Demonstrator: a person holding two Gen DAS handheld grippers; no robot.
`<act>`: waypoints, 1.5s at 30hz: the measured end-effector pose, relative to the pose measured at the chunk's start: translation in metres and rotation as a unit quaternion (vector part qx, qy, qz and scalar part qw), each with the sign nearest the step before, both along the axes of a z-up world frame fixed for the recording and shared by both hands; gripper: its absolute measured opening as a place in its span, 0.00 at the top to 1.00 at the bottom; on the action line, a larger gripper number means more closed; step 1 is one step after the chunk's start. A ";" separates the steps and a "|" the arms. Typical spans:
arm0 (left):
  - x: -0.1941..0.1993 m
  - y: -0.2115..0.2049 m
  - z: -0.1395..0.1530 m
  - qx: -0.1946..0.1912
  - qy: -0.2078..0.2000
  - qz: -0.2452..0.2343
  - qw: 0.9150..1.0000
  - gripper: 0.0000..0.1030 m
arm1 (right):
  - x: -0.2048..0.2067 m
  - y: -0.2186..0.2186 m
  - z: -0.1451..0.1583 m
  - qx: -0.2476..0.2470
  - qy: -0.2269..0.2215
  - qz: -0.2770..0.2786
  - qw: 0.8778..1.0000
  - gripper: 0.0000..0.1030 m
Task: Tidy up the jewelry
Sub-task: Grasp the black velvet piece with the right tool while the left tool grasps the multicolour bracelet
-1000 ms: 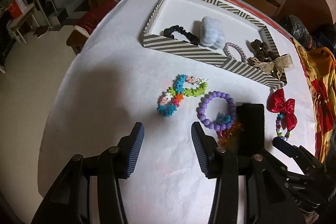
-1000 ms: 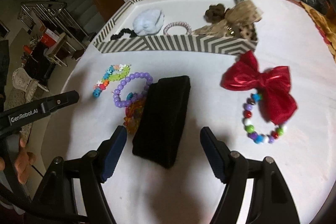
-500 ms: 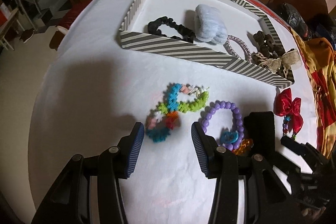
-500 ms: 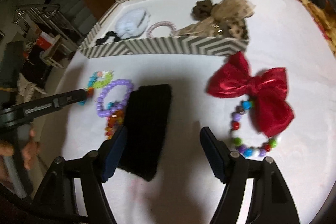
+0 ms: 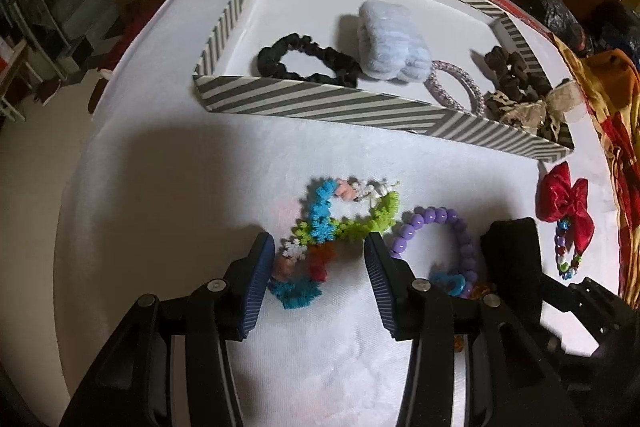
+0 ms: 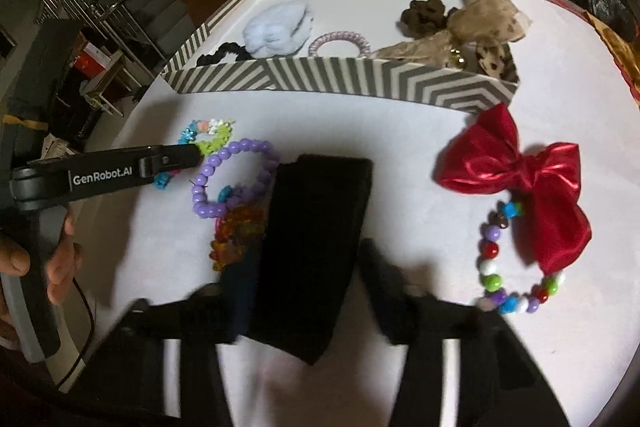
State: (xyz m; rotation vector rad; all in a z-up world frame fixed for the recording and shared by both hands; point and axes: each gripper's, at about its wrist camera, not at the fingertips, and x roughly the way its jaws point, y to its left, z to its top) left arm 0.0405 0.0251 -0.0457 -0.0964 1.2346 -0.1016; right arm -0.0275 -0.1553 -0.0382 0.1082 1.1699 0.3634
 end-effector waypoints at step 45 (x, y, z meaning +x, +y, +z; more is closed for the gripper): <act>0.004 0.001 0.039 -0.058 -0.036 0.002 0.998 0.85 | -0.013 -0.032 0.035 0.056 -0.022 -0.005 0.998 0.88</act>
